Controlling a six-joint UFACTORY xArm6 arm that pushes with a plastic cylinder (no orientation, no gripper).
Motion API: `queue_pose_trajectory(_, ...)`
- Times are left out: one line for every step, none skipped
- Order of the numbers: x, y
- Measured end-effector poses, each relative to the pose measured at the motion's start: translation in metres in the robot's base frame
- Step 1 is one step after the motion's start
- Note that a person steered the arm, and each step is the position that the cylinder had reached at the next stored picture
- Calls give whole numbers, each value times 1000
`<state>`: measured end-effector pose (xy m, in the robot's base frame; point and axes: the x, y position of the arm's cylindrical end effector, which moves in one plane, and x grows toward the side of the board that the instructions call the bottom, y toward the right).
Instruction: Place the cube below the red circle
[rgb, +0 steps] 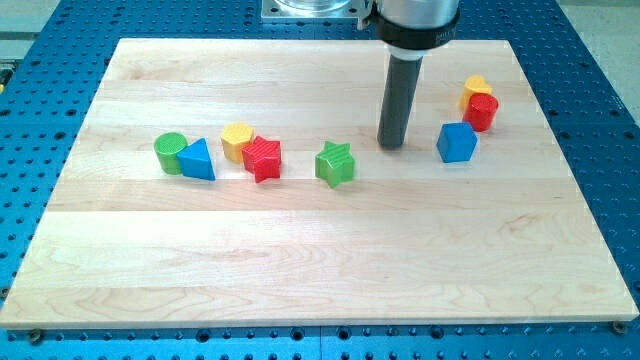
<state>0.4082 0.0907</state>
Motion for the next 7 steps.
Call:
queue_pose_trajectory(13,28)
queue_pose_trajectory(13,60)
queue_pose_trajectory(13,77)
queue_pose_trajectory(13,77)
queue_pose_trajectory(13,77)
queue_pose_trajectory(13,83)
queue_pose_trajectory(13,90)
